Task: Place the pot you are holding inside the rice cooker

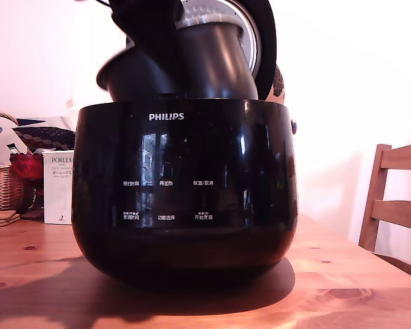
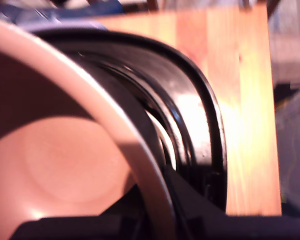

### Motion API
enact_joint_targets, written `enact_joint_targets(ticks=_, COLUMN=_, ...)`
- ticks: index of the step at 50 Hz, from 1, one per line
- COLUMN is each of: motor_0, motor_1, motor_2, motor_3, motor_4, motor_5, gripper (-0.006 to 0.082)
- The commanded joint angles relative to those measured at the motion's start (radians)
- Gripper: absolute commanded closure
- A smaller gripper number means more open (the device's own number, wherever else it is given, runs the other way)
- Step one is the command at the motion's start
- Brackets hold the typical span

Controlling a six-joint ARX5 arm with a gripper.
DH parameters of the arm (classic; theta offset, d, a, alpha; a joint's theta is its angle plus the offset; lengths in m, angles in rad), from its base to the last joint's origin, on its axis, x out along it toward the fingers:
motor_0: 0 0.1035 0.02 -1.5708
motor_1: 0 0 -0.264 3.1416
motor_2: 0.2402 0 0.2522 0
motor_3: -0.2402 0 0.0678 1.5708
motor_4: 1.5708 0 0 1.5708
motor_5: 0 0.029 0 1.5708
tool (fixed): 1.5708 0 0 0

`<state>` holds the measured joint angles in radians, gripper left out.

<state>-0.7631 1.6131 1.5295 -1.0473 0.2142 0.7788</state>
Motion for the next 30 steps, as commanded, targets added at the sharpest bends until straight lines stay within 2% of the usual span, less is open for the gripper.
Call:
enact_joint_targets(ticks=1, motor_0=-0.007, motor_1=-0.012, motor_2=0.023, motor_3=0.015, motor_4=-0.028, motor_5=0.018, gripper=0.0791)
enact_joint_targets(ticks=22, motor_0=-0.074, motor_1=-0.01, motor_2=0.023, motor_3=-0.059, motor_4=-0.265, motor_5=0.142, gripper=0.0791)
enact_joint_targets(ticks=30, motor_0=-0.089, motor_1=-0.01, motor_2=0.024, motor_3=-0.06, motor_4=-0.284, motor_5=0.165, gripper=0.0791)
